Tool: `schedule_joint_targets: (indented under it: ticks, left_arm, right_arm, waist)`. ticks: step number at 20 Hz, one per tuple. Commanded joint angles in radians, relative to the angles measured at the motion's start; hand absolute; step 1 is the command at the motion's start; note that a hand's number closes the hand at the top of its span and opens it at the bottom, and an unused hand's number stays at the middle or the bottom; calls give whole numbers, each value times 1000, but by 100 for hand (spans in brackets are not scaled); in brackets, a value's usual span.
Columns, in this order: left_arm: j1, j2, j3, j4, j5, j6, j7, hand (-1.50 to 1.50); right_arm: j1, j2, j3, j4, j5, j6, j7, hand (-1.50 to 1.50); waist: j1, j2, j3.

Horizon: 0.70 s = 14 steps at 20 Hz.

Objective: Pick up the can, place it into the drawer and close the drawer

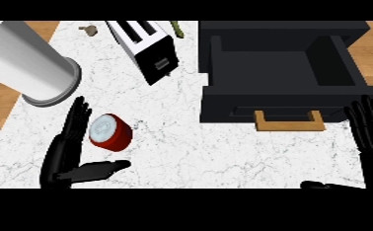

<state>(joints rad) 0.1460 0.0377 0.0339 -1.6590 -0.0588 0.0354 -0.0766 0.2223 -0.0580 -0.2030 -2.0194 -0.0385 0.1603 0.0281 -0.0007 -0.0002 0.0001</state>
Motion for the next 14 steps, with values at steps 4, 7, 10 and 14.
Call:
schedule_joint_targets:
  ticks: [4,7,10,14]
  left_arm:
    - [-11,33,65,102,46,-41,-67,-150]
    - [-44,35,75,241,17,-34,-167,-150]
    - [0,64,93,211,40,-77,-178,-150]
    - [-63,17,59,253,4,-17,-150,-150]
  right_arm:
    - [42,0,-18,-76,-24,34,19,-150]
    - [13,12,-12,24,6,32,-43,-150]
    - [-28,-22,-61,-4,-46,29,37,-150]
    - [-6,41,14,-27,22,0,16,-150]
  waist:
    - [-2,-1,0]
    - [-2,0,0]
    - [0,0,0]
    - [-1,0,0]
